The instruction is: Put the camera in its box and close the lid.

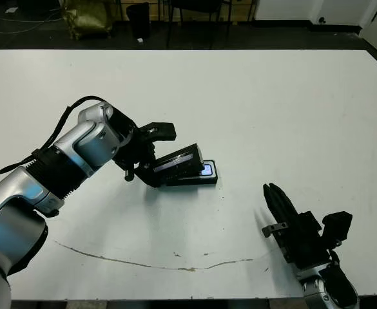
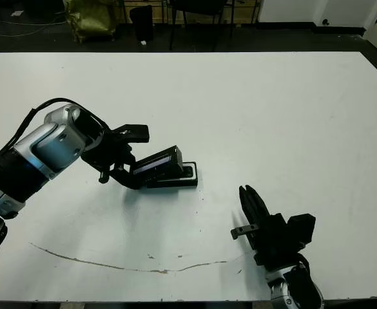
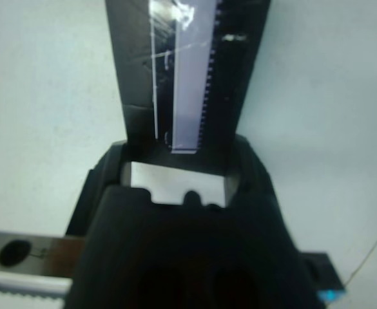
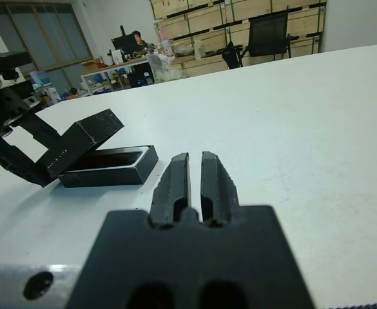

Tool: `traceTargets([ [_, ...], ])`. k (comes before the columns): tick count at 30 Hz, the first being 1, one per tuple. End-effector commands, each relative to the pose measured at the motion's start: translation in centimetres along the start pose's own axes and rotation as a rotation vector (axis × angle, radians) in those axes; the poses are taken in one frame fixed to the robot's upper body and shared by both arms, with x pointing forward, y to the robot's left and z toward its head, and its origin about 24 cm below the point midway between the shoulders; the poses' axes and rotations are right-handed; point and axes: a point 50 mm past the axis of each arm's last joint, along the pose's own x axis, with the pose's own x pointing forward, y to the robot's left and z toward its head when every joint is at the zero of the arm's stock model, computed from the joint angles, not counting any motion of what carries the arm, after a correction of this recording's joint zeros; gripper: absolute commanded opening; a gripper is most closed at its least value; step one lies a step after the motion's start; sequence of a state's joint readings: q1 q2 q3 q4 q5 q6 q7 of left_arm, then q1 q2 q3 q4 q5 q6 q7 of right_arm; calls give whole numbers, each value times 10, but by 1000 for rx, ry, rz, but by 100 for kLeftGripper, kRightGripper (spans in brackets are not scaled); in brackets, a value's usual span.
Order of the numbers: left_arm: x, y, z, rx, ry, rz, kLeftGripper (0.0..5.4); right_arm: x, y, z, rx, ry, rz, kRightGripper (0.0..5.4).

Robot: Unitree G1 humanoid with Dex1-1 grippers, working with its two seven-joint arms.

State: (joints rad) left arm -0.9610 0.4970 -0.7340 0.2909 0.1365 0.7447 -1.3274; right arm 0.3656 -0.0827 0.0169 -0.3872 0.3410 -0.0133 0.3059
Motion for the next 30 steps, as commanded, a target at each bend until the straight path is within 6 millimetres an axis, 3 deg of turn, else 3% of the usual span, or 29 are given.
traceTargets([
  [1, 6, -1, 0, 12, 20, -31, 190, -4, 0, -4, 12, 31, -17, 0],
  [30, 21, -6, 22, 71, 5, -106, 190, -11, 3, -2, -2, 54, -49, 0],
])
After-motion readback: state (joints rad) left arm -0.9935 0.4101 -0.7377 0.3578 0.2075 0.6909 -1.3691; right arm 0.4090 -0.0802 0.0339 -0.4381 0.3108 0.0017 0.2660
